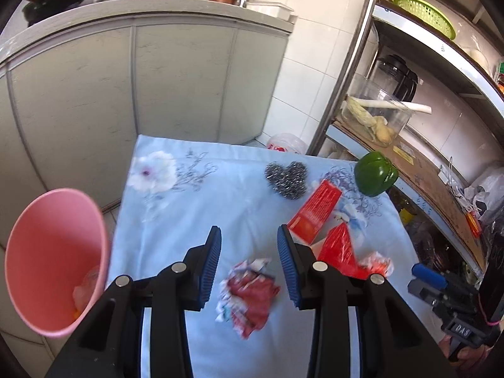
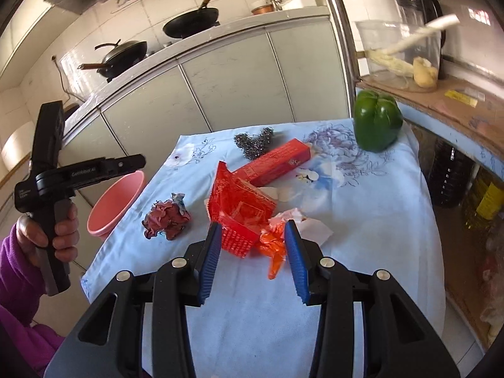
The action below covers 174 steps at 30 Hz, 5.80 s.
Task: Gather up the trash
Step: 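Move both open tools back over the remaining trash on the table, then grasp the steel wool scrubbers with the left gripper while the right gripper grasps the red mesh bag, then carry the steel wool and red mesh bag over the pink bin and open both grippers, then move both open tools back over the remaining trash on the table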
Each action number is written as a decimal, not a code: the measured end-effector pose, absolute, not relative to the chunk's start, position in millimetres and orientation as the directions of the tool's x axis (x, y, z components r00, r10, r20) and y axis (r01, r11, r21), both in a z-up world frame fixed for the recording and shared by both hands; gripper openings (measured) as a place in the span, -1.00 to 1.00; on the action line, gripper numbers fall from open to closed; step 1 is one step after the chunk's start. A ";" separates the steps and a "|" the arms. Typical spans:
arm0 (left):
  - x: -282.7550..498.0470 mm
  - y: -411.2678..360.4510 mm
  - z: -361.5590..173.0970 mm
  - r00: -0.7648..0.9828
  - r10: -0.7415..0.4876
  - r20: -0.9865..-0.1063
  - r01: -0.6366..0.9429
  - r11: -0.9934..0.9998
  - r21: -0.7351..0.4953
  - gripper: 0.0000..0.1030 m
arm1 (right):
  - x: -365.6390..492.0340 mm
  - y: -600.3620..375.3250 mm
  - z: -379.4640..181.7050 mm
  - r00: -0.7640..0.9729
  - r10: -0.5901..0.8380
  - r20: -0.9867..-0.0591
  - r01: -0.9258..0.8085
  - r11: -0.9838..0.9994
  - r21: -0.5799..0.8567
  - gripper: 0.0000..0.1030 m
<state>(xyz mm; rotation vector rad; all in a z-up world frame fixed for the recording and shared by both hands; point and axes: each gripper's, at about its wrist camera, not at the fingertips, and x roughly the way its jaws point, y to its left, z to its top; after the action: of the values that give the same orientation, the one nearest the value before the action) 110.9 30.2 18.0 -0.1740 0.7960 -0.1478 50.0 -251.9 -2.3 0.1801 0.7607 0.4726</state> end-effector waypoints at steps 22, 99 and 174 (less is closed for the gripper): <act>291.3 -28.0 -47.9 0.497 -0.154 -0.854 -0.081 0.972 -0.222 -0.30 | 73.1 -240.5 -13.6 0.573 0.532 -0.623 -0.419 0.844 0.335 -0.03; -27.6 209.3 14.3 0.801 0.202 -0.564 -0.368 0.909 -0.196 -0.76 | 79.4 4.1 68.8 0.411 0.727 -0.550 -0.741 0.617 0.263 -0.68; -30.2 95.1 -9.8 0.756 -0.016 -0.654 -0.133 0.975 -0.178 -0.42 | 21.1 -128.6 -1.3 0.543 0.530 -0.651 -0.476 0.833 0.282 -0.30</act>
<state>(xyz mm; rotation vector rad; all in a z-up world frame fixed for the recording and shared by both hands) -30.2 95.1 -9.8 -0.2192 0.7119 0.0641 21.1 -128.6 -1.3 0.0742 0.7977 0.5974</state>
